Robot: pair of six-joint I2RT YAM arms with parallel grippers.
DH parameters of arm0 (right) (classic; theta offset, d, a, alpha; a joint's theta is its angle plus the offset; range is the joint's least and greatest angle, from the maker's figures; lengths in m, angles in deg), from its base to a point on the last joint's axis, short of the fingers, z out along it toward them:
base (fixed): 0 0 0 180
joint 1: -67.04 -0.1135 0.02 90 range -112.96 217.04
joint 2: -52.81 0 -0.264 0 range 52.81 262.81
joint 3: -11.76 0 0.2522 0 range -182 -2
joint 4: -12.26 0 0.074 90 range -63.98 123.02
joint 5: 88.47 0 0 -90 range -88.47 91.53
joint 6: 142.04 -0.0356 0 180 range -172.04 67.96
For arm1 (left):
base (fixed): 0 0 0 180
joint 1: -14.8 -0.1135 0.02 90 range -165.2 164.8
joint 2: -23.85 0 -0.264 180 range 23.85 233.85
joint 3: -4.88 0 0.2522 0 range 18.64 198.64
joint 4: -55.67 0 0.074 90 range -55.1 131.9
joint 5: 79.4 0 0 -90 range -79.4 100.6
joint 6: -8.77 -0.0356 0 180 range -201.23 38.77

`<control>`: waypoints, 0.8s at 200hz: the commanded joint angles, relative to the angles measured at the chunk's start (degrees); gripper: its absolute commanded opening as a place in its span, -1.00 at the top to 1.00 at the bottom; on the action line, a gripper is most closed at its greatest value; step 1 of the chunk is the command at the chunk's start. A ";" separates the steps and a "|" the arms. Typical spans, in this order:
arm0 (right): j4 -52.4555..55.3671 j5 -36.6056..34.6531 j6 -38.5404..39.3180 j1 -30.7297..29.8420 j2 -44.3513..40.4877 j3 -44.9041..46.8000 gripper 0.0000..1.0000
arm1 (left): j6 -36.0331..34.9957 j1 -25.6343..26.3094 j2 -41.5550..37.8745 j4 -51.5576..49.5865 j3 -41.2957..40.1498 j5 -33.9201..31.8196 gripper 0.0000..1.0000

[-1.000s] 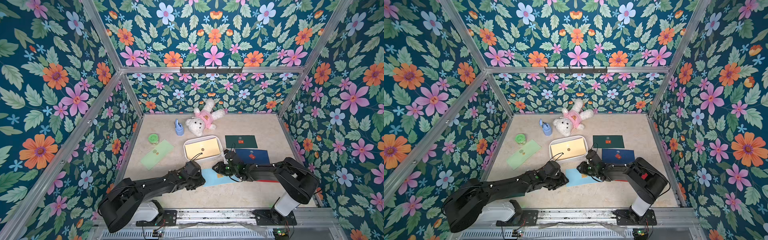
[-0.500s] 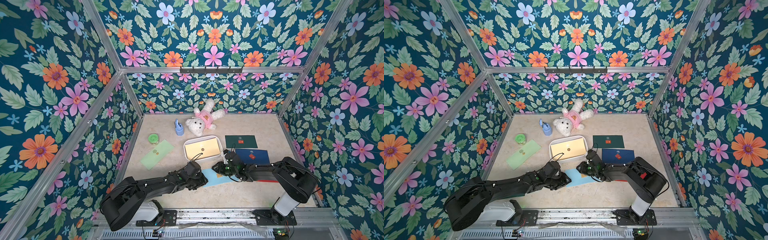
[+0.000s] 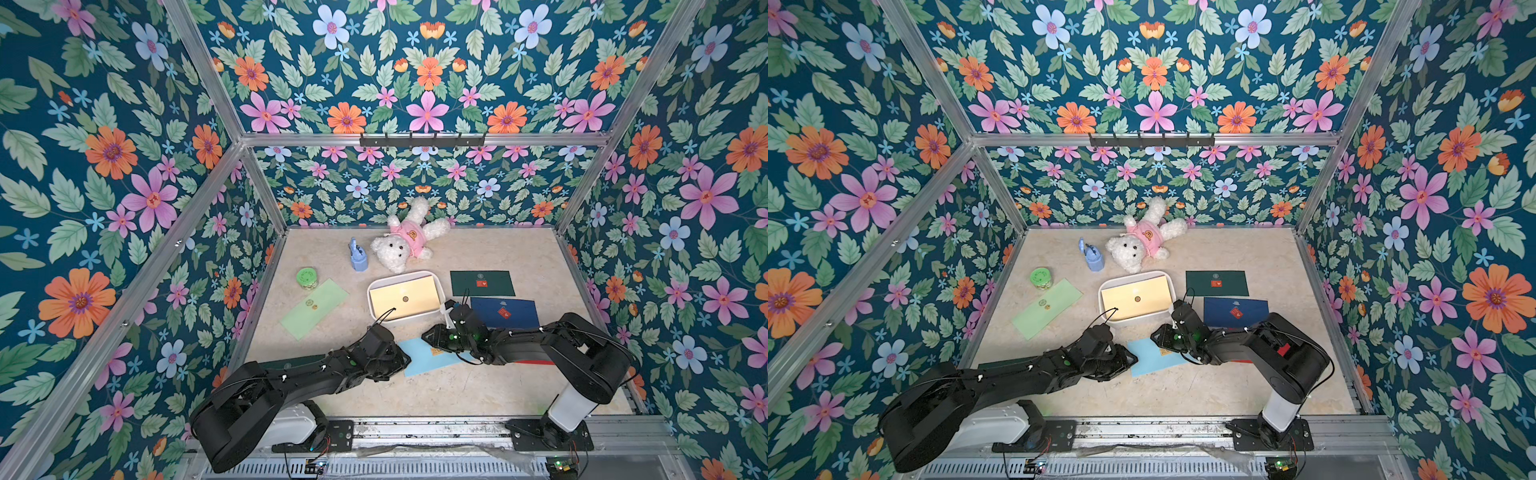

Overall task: Put the sealed envelopes into the storage box
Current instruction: Pick up the envelope from the center of the board.

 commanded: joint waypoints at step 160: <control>6.99 -1.29 -14.23 1.44 0.64 10.17 0.38 | -2.37 -0.04 2.41 -9.22 1.94 2.45 0.06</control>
